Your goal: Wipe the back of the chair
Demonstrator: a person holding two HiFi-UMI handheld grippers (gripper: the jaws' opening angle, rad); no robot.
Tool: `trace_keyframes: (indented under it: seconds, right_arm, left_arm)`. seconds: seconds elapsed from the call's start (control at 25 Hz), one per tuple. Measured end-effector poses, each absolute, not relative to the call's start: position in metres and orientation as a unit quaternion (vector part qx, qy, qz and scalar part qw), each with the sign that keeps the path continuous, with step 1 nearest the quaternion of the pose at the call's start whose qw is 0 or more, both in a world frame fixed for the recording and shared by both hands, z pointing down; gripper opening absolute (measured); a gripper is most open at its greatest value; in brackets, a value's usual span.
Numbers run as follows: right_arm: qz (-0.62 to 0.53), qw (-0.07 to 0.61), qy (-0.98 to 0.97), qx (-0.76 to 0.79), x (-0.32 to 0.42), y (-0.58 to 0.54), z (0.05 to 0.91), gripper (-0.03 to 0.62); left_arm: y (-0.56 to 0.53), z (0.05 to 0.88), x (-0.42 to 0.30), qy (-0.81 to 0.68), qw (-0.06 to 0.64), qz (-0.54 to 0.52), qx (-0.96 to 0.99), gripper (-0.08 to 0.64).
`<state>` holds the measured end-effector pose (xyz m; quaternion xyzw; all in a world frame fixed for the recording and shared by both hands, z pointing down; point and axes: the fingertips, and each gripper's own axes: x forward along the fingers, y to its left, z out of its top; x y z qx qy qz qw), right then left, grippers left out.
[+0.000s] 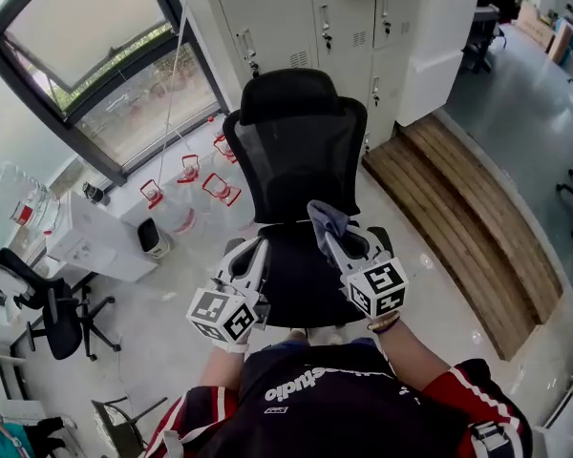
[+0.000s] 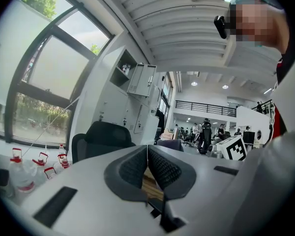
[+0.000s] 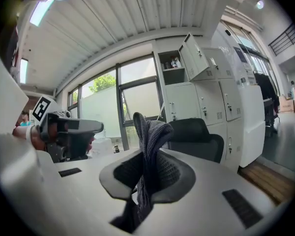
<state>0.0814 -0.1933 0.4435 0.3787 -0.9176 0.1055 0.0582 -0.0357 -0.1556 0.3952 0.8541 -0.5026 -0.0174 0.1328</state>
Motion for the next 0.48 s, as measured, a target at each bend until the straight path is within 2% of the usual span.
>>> trace_keyframes:
  seconds: [0.48]
  right_arm:
    - [0.123, 0.038, -0.917, 0.377, 0.097, -0.135, 0.449, 0.060]
  left_arm:
    - [-0.094, 0.394, -0.026, -0.491, 0.134, -0.024, 0.860, 0.025]
